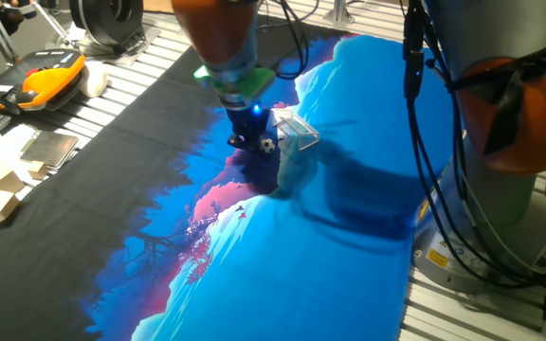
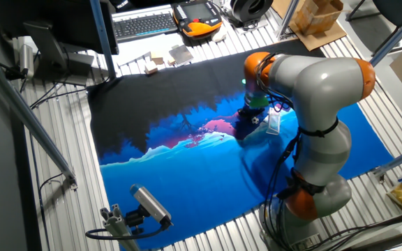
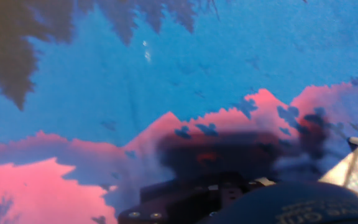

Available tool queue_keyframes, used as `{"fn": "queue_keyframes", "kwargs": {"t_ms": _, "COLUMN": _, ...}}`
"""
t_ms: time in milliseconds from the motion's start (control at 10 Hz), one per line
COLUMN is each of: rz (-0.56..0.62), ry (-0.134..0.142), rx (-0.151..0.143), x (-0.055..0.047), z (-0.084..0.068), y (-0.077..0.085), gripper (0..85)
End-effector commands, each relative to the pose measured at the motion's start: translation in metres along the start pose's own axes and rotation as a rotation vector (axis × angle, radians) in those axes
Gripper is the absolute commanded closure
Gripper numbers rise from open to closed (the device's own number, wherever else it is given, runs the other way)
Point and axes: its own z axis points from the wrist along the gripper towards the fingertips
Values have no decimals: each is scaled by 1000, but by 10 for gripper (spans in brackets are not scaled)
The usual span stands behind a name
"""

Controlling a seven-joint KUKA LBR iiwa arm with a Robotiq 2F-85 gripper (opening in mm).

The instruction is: Push the soccer ball into the goal

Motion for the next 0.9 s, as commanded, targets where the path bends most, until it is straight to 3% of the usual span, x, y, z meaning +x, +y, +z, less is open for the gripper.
{"fn": "queue_keyframes", "kwargs": {"t_ms": 0, "rz": -10, "ry": -2, "rx": 5, "x": 2, "z": 2, "y": -6, "gripper": 850}}
{"fn": "queue_keyframes", "kwargs": {"t_ms": 100, "rz": -26, "ry": -10, "rx": 17, "x": 4, "z": 5, "y": -13, "gripper": 850}}
{"fn": "queue_keyframes", "kwargs": {"t_ms": 300, "rz": -72, "ry": -13, "rx": 71, "x": 7, "z": 8, "y": -26, "gripper": 850}}
{"fn": "queue_keyframes", "kwargs": {"t_ms": 500, "rz": -76, "ry": 1, "rx": 69, "x": 8, "z": 6, "y": -28, "gripper": 850}}
{"fn": "queue_keyframes", "kwargs": {"t_ms": 600, "rz": -63, "ry": 7, "rx": 60, "x": 7, "z": 3, "y": -25, "gripper": 850}}
{"fn": "queue_keyframes", "kwargs": {"t_ms": 700, "rz": -9, "ry": 3, "rx": -9, "x": 5, "z": -1, "y": -19, "gripper": 850}}
{"fn": "queue_keyframes", "kwargs": {"t_ms": 800, "rz": 38, "ry": -10, "rx": -60, "x": 2, "z": -12, "y": -9, "gripper": 850}}
